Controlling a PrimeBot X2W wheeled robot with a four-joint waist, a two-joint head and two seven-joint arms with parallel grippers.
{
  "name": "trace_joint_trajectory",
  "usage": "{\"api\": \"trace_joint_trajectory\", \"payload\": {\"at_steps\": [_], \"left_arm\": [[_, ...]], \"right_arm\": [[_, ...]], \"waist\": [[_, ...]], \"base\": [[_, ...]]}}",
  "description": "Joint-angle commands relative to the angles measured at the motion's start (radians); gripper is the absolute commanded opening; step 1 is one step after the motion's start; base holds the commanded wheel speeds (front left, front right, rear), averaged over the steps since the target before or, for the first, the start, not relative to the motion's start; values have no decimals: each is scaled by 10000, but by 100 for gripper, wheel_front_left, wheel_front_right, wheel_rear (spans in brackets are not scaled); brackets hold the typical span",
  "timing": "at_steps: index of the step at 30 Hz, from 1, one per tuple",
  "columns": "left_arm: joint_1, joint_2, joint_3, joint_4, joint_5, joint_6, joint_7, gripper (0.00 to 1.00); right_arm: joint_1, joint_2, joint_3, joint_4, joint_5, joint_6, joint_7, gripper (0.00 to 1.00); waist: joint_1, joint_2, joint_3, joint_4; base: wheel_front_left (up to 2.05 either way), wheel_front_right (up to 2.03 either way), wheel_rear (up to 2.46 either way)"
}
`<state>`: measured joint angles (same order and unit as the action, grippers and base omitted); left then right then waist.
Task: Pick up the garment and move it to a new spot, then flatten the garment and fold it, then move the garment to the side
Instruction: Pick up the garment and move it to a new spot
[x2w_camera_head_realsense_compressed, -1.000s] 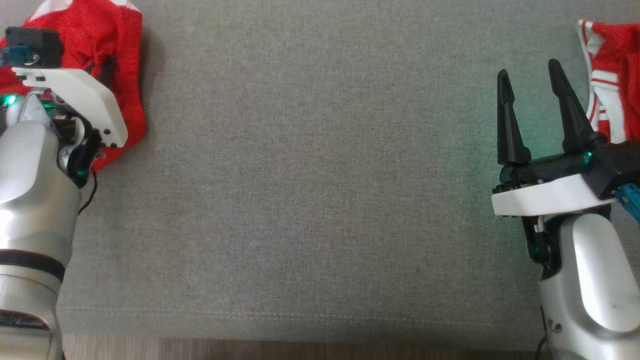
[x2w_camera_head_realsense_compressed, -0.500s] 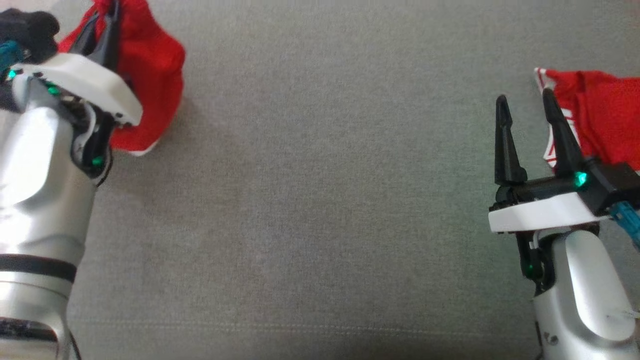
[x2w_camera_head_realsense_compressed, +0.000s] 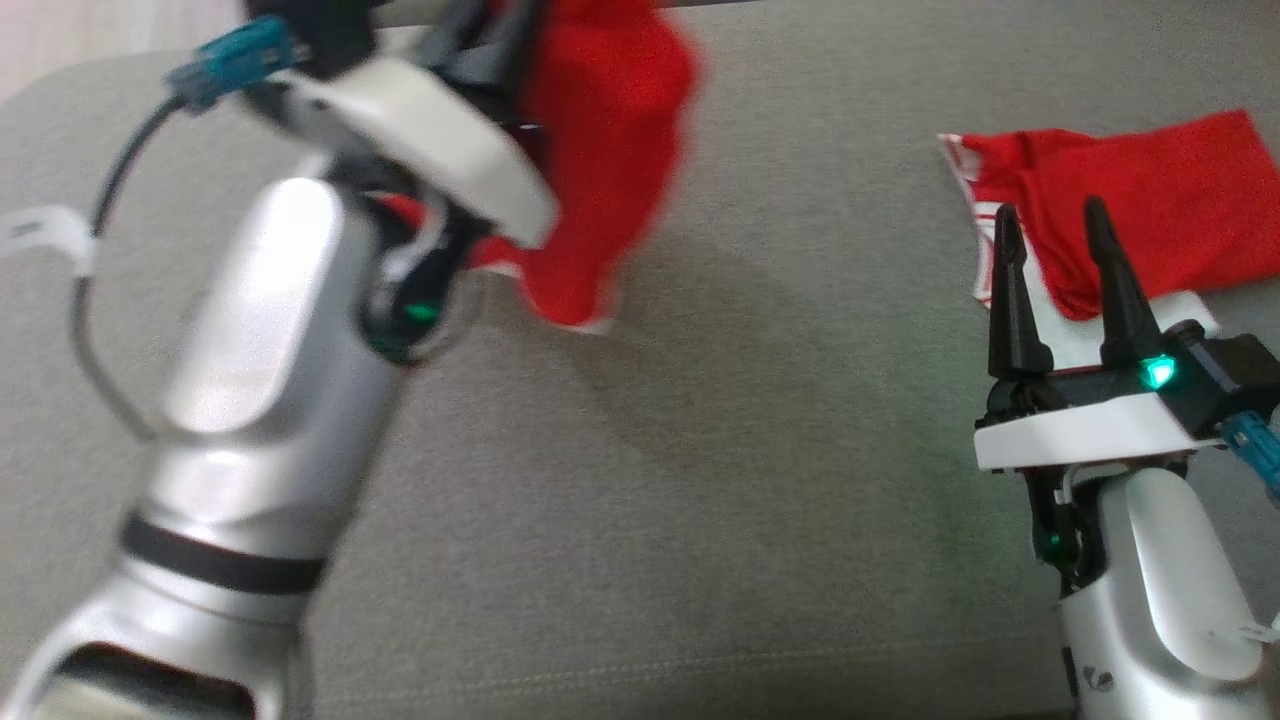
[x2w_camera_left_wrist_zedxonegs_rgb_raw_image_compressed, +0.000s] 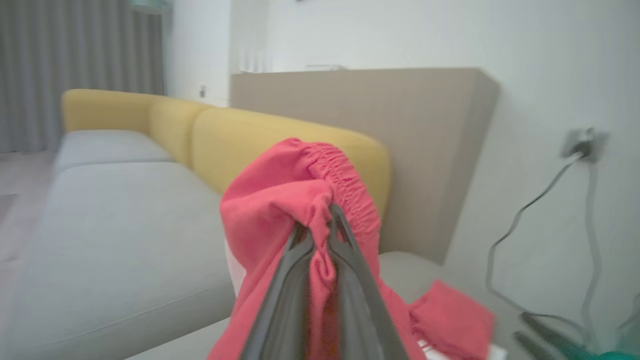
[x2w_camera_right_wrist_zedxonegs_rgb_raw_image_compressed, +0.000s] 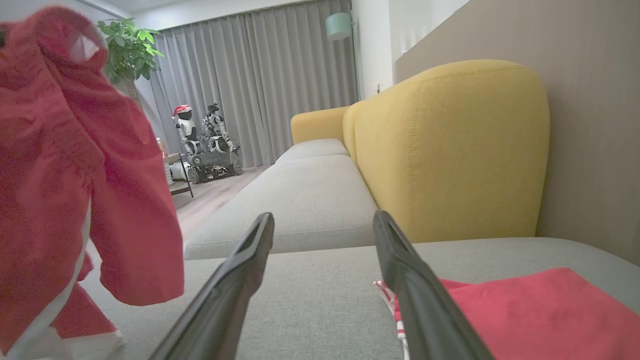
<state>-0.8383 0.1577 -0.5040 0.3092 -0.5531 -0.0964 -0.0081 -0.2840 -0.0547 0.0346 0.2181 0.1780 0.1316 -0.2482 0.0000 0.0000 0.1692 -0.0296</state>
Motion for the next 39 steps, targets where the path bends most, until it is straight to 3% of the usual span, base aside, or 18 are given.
{"api": "trace_joint_trajectory", "payload": {"at_steps": [1, 5, 10, 15, 19, 24, 25, 26, 33, 39], "left_arm": [[-398, -144, 315, -704, -306, 53, 71, 0], [-249, -870, 427, -1490, -1696, 116, 162, 0], [312, -998, 642, -1550, -2866, 260, 18, 0], [836, -193, 1191, -347, -2949, 305, -135, 0], [977, 827, 1380, 1461, -2329, 311, -594, 0], [594, 1161, 1623, 3674, -2163, 169, -1449, 0], [506, 1172, 1656, 3963, -2163, 147, -1574, 44], [414, 1200, 1667, 4232, -2122, 135, -1702, 100], [-38, 1407, 1616, 5571, -1712, 31, -2318, 100], [153, 1463, 1912, 5697, -1573, -59, -2518, 100]], "right_arm": [[-405, 44, 238, -248, 89, -9, -117, 100], [-487, 44, 173, -238, 191, -9, -130, 100], [-512, 44, 88, -371, 256, -9, -133, 100], [-546, 45, 38, -441, 238, -9, -134, 100], [-651, 45, 159, -399, 136, -9, -134, 100], [-833, 45, 470, -252, -5, -9, -134, 100], [-854, 45, 519, -221, -19, -9, -135, 100], [-872, 45, 561, -188, -30, -9, -135, 100], [-877, 45, 630, 91, -98, -9, -135, 100], [-686, 45, 593, 428, -180, -9, -135, 100]], "waist": [[0, 0, -2, -300], [0, 0, 79, -628], [0, 0, 298, -825], [0, 0, 533, -794], [0, 0, 770, -661], [0, 0, 1069, -408], [0, 0, 1101, -369], [0, 0, 1128, -330], [0, 0, 1031, -22], [0, 0, 488, 330]], "base": [[0, 0, 0], [0, 0, 0], [0, 0, 0], [0, 0, 0], [0, 0, 0], [0, 0, 0], [0, 0, 0], [0, 0, 0], [0, 0, 0], [0, 0, 0]]}}
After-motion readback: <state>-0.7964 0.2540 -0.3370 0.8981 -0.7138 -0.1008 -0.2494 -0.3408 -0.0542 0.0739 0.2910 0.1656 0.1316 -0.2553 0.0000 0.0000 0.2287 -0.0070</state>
